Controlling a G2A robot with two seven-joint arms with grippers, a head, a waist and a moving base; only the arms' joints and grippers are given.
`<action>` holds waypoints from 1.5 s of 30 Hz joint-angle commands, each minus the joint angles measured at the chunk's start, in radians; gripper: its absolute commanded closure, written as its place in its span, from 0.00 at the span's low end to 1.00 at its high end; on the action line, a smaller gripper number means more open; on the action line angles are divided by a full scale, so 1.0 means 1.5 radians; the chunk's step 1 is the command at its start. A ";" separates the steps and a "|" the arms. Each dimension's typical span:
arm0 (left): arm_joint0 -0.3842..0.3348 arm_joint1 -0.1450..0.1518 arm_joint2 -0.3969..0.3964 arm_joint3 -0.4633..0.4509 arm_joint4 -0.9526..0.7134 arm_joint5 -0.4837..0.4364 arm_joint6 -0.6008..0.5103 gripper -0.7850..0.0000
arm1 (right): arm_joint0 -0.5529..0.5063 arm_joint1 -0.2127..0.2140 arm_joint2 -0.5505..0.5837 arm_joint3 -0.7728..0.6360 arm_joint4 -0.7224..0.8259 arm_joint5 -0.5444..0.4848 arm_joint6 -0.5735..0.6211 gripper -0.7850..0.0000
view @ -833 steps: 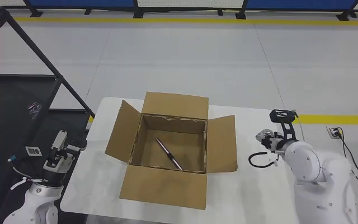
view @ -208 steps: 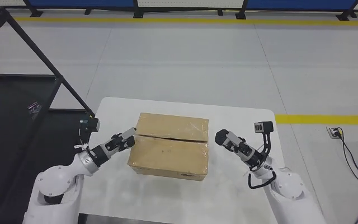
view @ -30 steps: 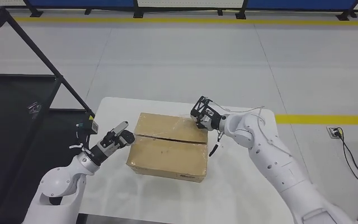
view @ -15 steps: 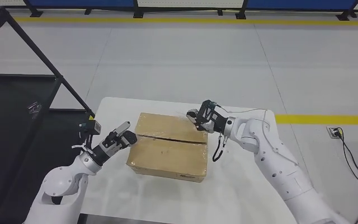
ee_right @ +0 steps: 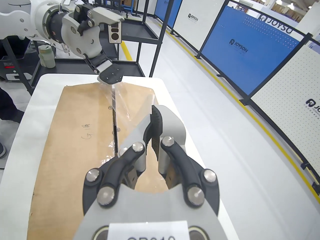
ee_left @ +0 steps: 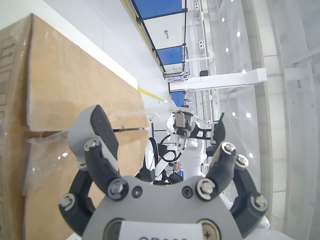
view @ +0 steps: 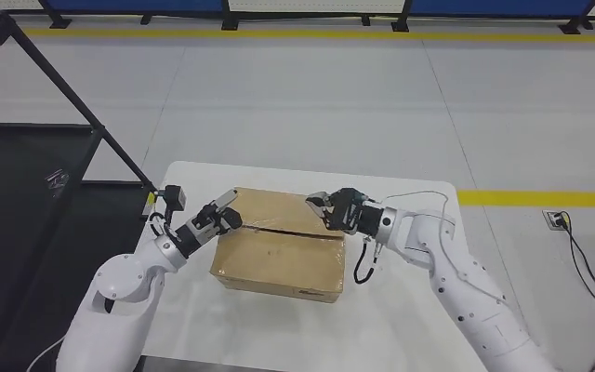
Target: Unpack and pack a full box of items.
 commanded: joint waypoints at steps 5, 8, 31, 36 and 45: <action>0.000 0.002 -0.026 0.029 -0.014 -0.016 0.033 0.00 | -0.056 0.009 0.028 -0.092 -0.006 0.028 0.023 1.00; 0.008 0.006 -0.058 0.048 -0.040 -0.017 0.034 0.00 | -0.078 0.011 0.037 -0.120 -0.003 0.053 0.060 1.00; 0.068 0.015 -0.090 0.037 -0.065 -0.016 0.018 0.00 | -0.023 0.003 0.023 -0.067 -0.001 0.086 0.214 0.00; 0.066 0.015 -0.086 0.030 -0.066 -0.017 0.017 0.00 | 0.047 0.002 0.007 0.025 -0.036 -0.015 0.157 0.00; 0.075 0.017 -0.088 0.025 -0.070 -0.024 0.020 0.00 | 0.139 -0.014 0.010 0.234 0.126 -0.106 0.138 0.00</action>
